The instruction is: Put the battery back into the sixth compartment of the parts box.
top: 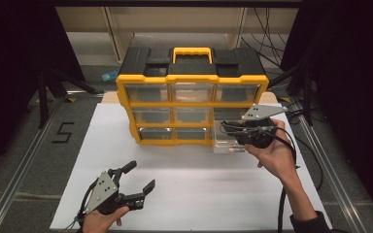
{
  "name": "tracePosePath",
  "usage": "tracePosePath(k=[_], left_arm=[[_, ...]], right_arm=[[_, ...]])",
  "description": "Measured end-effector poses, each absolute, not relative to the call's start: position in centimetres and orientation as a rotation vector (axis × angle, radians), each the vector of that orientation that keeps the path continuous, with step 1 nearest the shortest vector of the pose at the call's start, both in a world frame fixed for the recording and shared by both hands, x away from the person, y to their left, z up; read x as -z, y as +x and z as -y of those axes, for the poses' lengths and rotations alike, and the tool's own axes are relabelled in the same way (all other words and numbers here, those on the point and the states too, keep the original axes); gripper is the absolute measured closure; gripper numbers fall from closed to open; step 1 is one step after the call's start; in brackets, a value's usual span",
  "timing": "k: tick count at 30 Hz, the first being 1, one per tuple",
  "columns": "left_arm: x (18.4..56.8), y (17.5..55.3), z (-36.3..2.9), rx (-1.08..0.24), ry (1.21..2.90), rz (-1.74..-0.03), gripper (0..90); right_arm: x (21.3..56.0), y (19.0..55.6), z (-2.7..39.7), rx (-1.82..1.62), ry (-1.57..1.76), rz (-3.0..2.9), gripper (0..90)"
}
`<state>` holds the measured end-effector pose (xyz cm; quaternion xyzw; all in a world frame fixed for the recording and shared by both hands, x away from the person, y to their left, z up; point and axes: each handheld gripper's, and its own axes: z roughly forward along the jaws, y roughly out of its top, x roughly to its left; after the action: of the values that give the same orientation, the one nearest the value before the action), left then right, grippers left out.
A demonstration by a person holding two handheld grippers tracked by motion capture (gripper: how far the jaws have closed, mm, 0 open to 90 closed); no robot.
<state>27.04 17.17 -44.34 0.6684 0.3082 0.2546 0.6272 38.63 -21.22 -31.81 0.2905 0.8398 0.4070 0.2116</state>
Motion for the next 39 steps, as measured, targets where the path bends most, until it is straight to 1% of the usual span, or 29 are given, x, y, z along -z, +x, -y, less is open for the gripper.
tracePosePath(k=[2,13,18,23,28,39], left_arm=[[44.3,27.0,-17.2,-0.584,1.531,-0.706,16.8],[44.3,27.0,-17.2,-0.584,1.531,-0.706,16.8],[44.3,27.0,-17.2,-0.587,1.529,-0.706,16.8],[44.3,27.1,-17.2,-0.585,1.521,-0.702,16.8],[44.3,27.0,-17.3,-0.587,1.527,-0.708,16.7],[44.3,27.0,-17.3,-0.587,1.525,-0.709,16.7]], right_arm=[[31.9,38.7,21.2,-1.133,0.807,-2.332,70.4],[31.2,38.3,21.5,-1.158,0.835,-2.303,59.7],[31.1,38.0,21.4,-1.194,0.841,-2.284,46.6],[30.7,37.4,21.5,-1.261,0.857,-2.233,37.7],[30.4,36.5,21.7,-1.294,0.873,-2.202,33.0],[31.0,34.7,21.7,-1.409,0.891,-2.144,29.9]])
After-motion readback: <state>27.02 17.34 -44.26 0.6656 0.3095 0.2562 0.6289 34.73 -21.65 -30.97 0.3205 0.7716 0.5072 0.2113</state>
